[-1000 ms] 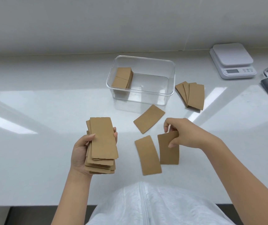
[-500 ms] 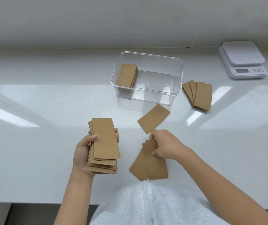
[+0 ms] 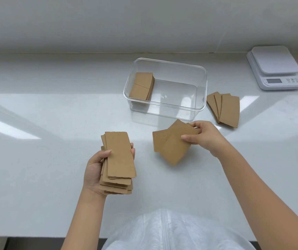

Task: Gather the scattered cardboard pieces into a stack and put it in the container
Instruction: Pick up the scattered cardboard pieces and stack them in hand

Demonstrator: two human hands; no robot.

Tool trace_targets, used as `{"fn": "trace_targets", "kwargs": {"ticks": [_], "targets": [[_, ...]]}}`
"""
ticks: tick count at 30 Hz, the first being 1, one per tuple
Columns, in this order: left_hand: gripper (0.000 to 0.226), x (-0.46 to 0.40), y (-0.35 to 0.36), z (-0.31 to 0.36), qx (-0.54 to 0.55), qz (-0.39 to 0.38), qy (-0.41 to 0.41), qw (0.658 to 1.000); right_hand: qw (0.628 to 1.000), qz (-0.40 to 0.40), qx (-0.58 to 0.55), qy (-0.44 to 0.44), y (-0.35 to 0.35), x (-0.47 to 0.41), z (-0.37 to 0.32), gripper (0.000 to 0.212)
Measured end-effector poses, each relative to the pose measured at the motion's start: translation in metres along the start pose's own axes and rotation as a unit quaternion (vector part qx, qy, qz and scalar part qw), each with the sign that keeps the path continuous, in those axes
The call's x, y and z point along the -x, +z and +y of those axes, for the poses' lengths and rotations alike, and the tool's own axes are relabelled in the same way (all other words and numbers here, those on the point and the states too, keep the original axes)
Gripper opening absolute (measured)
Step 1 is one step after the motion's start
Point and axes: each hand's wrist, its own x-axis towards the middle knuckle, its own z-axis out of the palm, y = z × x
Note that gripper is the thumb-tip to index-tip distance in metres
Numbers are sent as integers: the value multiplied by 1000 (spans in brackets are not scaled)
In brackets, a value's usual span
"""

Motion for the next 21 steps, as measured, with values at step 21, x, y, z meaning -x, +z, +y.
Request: {"fn": "trace_targets", "kwargs": {"ticks": [21], "targets": [[89, -14, 14, 12, -9, 17, -9, 1000, 965, 138, 217, -54, 46, -10, 11, 34]]}}
